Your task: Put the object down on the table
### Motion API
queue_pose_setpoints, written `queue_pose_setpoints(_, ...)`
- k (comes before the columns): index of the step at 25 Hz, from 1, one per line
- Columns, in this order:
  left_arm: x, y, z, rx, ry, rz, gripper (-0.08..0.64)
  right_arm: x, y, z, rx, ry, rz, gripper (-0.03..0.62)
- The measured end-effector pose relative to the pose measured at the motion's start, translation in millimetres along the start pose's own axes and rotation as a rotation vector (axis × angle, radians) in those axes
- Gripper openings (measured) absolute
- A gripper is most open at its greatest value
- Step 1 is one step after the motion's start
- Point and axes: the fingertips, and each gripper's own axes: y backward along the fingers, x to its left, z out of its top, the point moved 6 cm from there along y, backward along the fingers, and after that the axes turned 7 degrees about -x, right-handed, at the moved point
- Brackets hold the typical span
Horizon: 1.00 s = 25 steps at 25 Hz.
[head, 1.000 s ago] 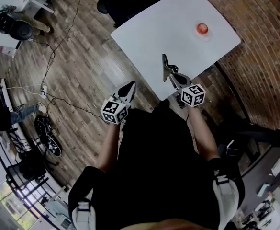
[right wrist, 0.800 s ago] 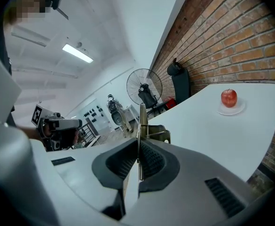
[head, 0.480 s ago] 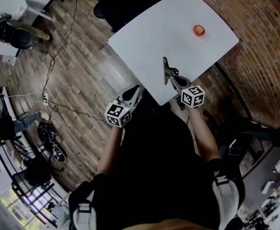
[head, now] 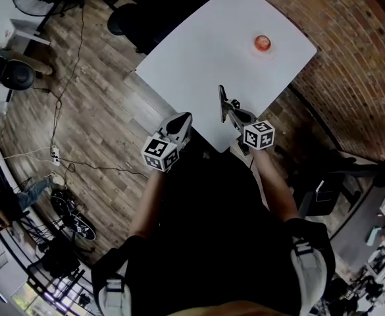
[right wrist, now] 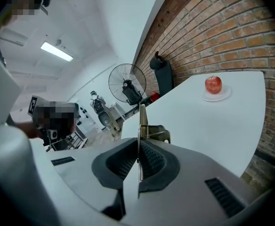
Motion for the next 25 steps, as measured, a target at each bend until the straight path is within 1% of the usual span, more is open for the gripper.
queue_pose_setpoints(5, 27.6, 0.0, -1.5, 0.016, -0.011, -0.037, 0.023, -7.9, -21.7, -9.5, 0.015, -0.017, -0.061, 0.003)
queue_pose_setpoints(9, 50.2, -2.4, -2.4, 0.046, -0.003, -0.041, 0.023, -13.2, -40.4, -10.0, 0.014, -0.031, -0.081, 0.003)
queue_pose_setpoints(17, 74.3, -5.2, 3.7, 0.076, -0.012, -0.091, 0.023, -18.7, -70.0, -7.0, 0.007, -0.055, -0.131, 0.003)
queue_pose_setpoints(21, 85.3, -5.0, 2.2, 0.098, -0.001, -0.111, 0.023, -22.6, -80.4, -6.2, -0.001, -0.079, -0.149, 0.006)
queue_pose_setpoints(25, 100.1, -9.1, 0.8, 0.112, -0.002, -0.126, 0.023, -26.6, -93.5, -2.5, -0.003, -0.076, -0.160, 0.009)
